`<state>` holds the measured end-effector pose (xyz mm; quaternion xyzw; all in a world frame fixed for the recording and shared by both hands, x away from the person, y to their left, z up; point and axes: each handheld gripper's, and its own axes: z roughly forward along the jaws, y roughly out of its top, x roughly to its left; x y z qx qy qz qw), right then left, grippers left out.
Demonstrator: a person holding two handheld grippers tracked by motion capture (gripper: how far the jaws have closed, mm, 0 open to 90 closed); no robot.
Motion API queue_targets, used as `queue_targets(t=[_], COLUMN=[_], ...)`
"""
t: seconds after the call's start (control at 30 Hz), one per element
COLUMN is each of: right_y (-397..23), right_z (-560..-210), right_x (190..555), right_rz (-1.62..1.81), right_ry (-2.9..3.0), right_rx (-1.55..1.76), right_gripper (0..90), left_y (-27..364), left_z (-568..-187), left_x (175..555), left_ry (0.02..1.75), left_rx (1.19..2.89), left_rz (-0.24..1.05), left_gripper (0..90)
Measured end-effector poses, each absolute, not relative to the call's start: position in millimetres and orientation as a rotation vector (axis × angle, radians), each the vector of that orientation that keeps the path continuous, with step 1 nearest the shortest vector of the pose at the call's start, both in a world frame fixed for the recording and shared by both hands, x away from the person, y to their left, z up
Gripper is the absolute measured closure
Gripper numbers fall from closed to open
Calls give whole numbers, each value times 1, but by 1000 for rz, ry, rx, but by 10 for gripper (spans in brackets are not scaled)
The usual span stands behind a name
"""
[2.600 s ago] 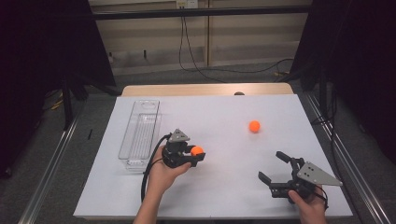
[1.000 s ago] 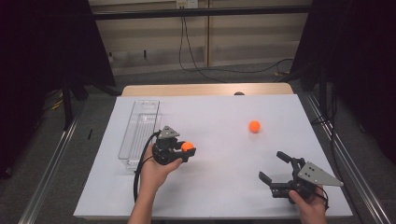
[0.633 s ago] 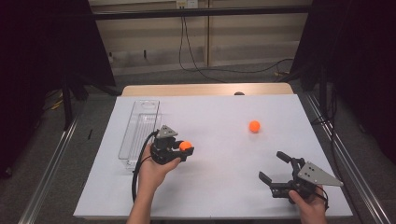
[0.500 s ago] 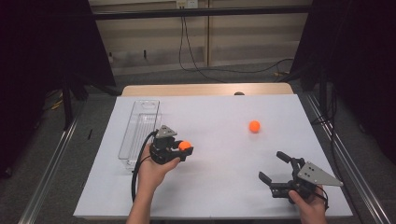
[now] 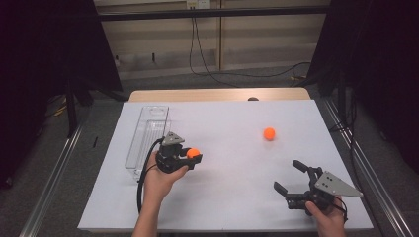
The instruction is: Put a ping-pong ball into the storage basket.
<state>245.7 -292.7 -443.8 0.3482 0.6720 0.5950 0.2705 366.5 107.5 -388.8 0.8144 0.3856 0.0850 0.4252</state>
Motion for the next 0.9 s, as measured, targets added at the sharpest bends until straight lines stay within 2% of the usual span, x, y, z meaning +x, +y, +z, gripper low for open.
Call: queue_targets(t=[0.9], right_y=[-293], right_z=[-444], right_x=[245], right_rz=[1605], right_ry=[1811], right_rx=[938], right_gripper=[35], left_y=[116], left_z=[-386], left_x=[367], left_ry=[999], left_rx=[2020], left_rz=[226], left_gripper=[509])
